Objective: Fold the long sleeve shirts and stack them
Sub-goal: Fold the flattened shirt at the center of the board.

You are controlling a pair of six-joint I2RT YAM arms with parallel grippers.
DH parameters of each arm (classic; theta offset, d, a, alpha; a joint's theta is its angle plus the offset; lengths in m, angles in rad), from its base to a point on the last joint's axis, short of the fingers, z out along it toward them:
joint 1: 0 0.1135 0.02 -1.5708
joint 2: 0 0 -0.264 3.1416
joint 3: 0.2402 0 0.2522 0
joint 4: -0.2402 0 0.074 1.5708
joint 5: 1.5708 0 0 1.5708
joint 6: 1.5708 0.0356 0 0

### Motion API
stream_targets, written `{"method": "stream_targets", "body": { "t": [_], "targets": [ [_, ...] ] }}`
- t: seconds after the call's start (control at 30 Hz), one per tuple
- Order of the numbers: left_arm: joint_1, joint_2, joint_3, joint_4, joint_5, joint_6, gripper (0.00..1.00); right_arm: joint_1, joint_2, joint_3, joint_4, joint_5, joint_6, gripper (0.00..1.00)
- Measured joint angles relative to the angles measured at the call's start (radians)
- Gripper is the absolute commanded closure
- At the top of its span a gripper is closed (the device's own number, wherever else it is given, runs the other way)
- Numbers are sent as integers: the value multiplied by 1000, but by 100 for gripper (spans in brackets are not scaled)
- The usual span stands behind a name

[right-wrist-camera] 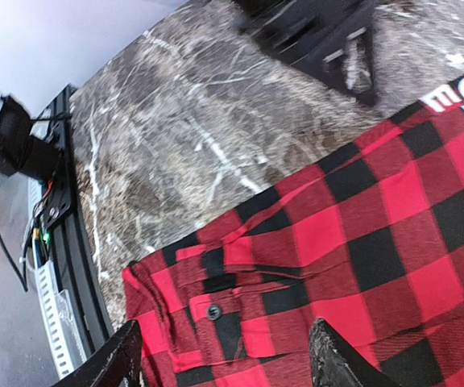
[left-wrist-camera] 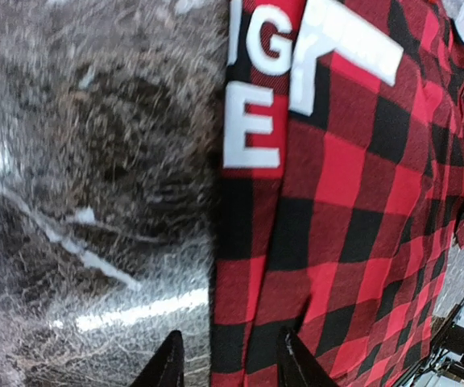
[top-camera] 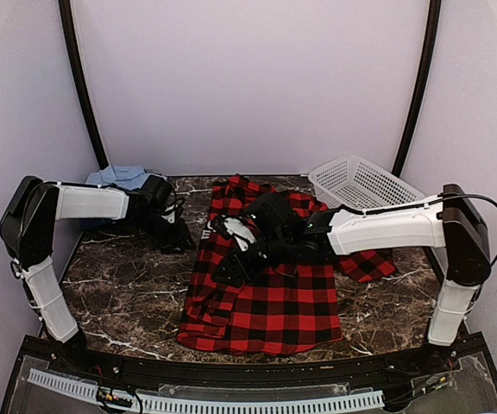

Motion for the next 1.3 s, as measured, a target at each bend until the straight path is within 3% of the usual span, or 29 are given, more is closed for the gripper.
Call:
{"method": "stream_targets", "body": {
  "t": [0.2, 0.5, 1.3],
  "targets": [
    [-45, -30, -119, 0, 12, -10, 65, -70, -5, -19, -1, 37, 13, 35],
    [-201, -142, -226, -6, 31, -34, 68, -85, -5, -58, 0, 72, 32, 35],
    [-286, -291, -418, -32, 83, -116, 71, -89, 0, -71, 24, 85, 61, 35]
  ]
}}
